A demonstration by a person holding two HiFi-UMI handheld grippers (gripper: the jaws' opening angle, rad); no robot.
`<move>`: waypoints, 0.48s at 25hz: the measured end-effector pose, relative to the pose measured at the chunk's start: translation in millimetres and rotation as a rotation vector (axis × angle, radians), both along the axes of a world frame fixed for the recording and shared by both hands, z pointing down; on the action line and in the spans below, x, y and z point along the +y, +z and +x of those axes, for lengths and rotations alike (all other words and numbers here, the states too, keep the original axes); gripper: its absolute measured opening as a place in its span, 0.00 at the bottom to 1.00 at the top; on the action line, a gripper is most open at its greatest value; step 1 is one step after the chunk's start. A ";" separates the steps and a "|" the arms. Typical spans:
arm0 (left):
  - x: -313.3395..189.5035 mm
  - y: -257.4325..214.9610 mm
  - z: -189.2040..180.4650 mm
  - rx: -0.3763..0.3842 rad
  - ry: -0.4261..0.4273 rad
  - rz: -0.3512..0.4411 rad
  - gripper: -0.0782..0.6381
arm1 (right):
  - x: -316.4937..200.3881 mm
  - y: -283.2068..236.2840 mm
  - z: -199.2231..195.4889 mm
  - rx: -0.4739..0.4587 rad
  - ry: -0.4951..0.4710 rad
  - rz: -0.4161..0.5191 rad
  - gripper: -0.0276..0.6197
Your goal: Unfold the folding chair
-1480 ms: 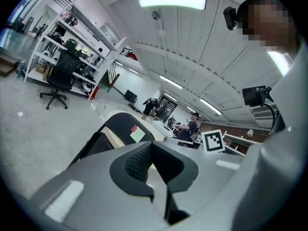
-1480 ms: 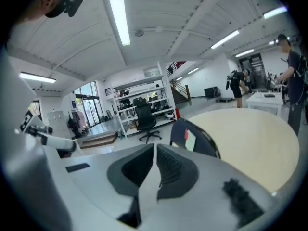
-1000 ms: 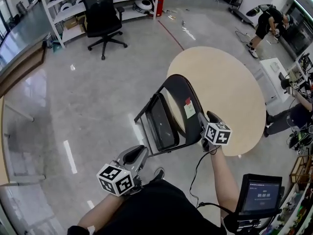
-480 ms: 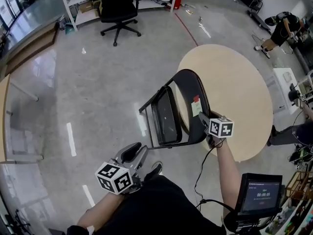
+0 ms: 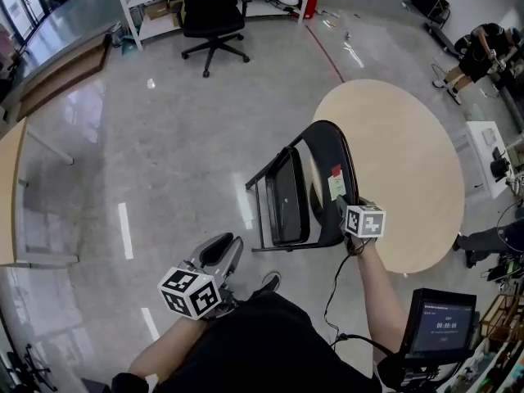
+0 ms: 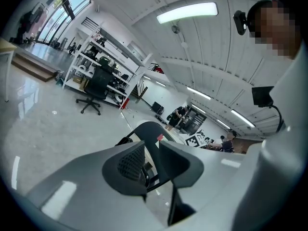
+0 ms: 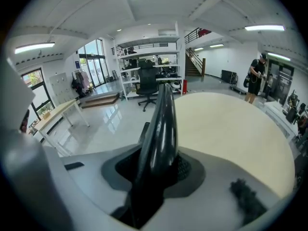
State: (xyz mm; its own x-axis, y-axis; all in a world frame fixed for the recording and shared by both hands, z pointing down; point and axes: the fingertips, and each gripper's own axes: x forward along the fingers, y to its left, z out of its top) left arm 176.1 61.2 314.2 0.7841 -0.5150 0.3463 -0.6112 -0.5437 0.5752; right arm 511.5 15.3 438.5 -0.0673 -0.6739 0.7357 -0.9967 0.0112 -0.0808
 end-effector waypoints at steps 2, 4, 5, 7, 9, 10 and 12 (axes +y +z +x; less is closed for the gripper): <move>-8.0 2.8 7.7 0.008 0.017 -0.005 0.24 | -3.7 -2.0 -8.0 0.008 -0.013 0.007 0.23; -17.6 6.5 14.3 0.009 0.049 -0.011 0.24 | -11.4 -7.0 -24.2 0.007 -0.030 0.017 0.22; -23.7 8.7 12.1 0.006 0.067 -0.014 0.24 | -16.6 -11.1 -38.9 0.005 -0.035 0.021 0.22; -34.0 16.0 -6.6 0.000 0.100 -0.026 0.24 | -24.7 -19.2 -81.2 0.003 -0.034 0.026 0.21; -37.8 29.6 -30.3 -0.008 0.120 -0.037 0.24 | -25.9 -22.5 -124.6 0.004 -0.027 0.026 0.19; -39.0 37.8 -39.3 -0.014 0.124 -0.042 0.24 | -25.7 -22.7 -142.2 0.006 -0.026 0.026 0.18; -44.6 55.3 -53.2 -0.028 0.128 -0.050 0.24 | -27.9 -22.3 -171.8 0.014 -0.031 0.028 0.17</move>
State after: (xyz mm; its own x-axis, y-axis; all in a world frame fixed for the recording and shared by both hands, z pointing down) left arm 122.8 16.6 369.5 0.8320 -0.3931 0.3916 -0.5548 -0.5894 0.5871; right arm 339.6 -12.6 416.2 -0.0783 -0.6920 0.7176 -0.9968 0.0445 -0.0658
